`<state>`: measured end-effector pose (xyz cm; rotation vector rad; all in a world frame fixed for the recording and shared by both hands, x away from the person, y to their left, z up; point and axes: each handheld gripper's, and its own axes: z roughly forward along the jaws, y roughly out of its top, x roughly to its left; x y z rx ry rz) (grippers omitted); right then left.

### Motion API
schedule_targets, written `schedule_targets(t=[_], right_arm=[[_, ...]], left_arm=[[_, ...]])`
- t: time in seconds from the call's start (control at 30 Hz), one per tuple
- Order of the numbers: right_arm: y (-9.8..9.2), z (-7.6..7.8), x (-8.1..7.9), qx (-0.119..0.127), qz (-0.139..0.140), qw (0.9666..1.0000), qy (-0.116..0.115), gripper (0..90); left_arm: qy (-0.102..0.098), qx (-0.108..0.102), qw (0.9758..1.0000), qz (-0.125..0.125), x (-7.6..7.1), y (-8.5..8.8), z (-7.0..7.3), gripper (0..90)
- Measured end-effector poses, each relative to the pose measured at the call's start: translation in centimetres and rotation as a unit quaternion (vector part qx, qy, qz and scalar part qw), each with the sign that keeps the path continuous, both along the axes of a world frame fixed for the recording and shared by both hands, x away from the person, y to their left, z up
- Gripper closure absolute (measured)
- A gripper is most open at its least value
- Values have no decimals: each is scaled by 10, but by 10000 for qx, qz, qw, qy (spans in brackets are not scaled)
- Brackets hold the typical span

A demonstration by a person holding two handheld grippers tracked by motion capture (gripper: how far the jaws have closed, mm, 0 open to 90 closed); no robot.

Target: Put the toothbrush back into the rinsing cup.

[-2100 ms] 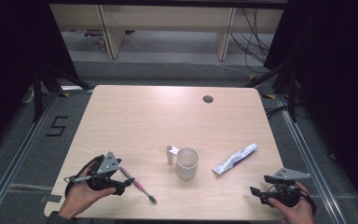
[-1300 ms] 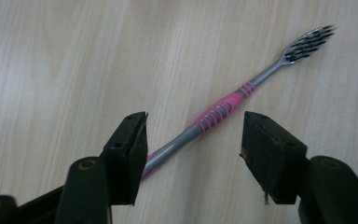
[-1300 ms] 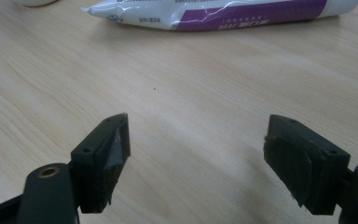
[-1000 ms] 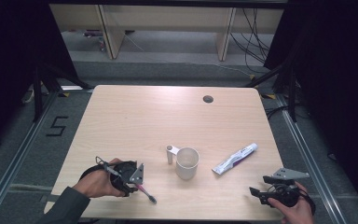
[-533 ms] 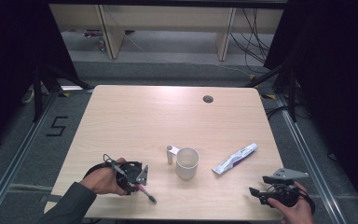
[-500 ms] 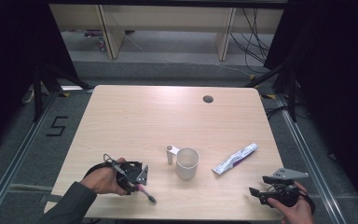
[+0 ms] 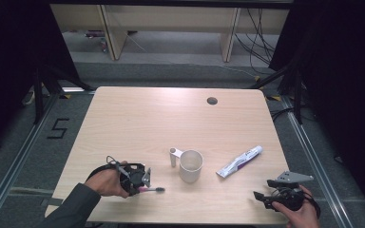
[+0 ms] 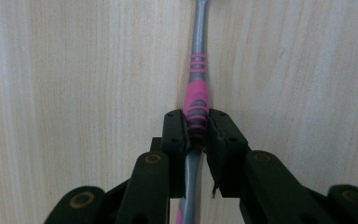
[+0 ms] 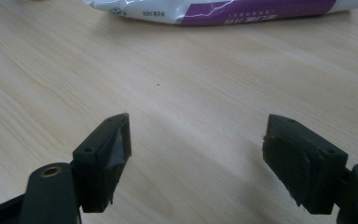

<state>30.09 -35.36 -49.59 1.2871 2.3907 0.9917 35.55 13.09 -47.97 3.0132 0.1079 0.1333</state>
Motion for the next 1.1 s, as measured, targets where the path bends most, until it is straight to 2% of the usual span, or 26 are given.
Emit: schedule_targets(t=[0.03, 0.1, 0.13, 0.2, 0.23, 0.37, 0.47, 0.5, 0.53, 0.57, 0.6, 0.63, 0.67, 0.7, 0.8, 0.87, 0.93, 0.97, 1.0, 1.07, 1.1], right_arm=[[2, 0, -1, 84, -51, 9999, 79, 242], [2, 0, -1, 69, -53, 9999, 77, 242], [0, 0, 0, -14, 21, 10000, 0, 242], [2, 0, -1, 78, -49, 9999, 79, 243], [1, -1, 0, 33, -36, 10000, 26, 242], [0, 0, 0, -4, 3, 10000, -17, 243], [-1, -1, 1, -43, 52, 9999, -93, 244], [-1, -1, 1, -40, 49, 9999, -97, 244], [-1, -1, 1, -34, 40, 9999, -102, 244], [-1, -1, 1, 0, 36, 9999, -101, 244], [-2, -2, 2, -20, 87, 9998, -195, 244], [-1, -1, 1, -33, 24, 9999, -93, 245], [-1, -1, 1, -23, 12, 9999, -117, 246], [0, 0, 0, 21, -75, 10000, -19, 246], [-1, 0, 0, 11, -42, 10000, -2, 246], [0, 0, 0, 20, -70, 10000, -40, 246], [-1, 0, 0, 17, -73, 10000, -61, 246], [-1, 0, 0, 23, -58, 10000, -71, 246], [0, 0, -1, 119, -98, 9999, 28, 246], [-2, 0, 1, 43, -65, 9999, -75, 246], [-2, 0, 1, 45, -78, 9999, -67, 246]], left_arm=[[33, 10, 10000, 45, 1, 0, 0, 773], [116, 31, 9998, 163, 1, -1, 0, 775], [139, 34, 9996, 229, 2, -1, 0, 775], [160, 71, 9994, 295, 3, -2, 1, 777], [238, 71, 9988, 415, 3, -2, 1, 778], [248, 82, 9984, 506, 3, -4, 1, 782], [337, 28, 9971, 686, 3, -5, 1, 784], [273, 23, 9972, 695, 4, -5, 2, 785], [295, 32, 9970, 717, 4, -5, 3, 785], [258, -8, 9968, 754, 4, -4, 5, 785], [229, -45, 9963, 828, 4, -3, 6, 785], [254, -75, 9957, 893, 4, -2, 8, 786], [171, -154, 9955, 917, 4, 0, 11, 786], [142, -212, 9949, 977, 4, 2, 13, 786], [46, -496, 9918, 1179, 3, 8, 22, 786], [-133, -716, 9898, 1227, 4, 12, 29, 786], [-294, -1016, 9856, 1319, 4, 18, 36, 787], [-390, -1190, 9824, 1388, 3, 20, 40, 787], [-488, -1407, 9781, 1452, 3, 22, 42, 787], [-577, -1877, 9657, 1700, 2, 26, 49, 787], [-632, -2073, 9608, 1727, 2, 28, 51, 786]])
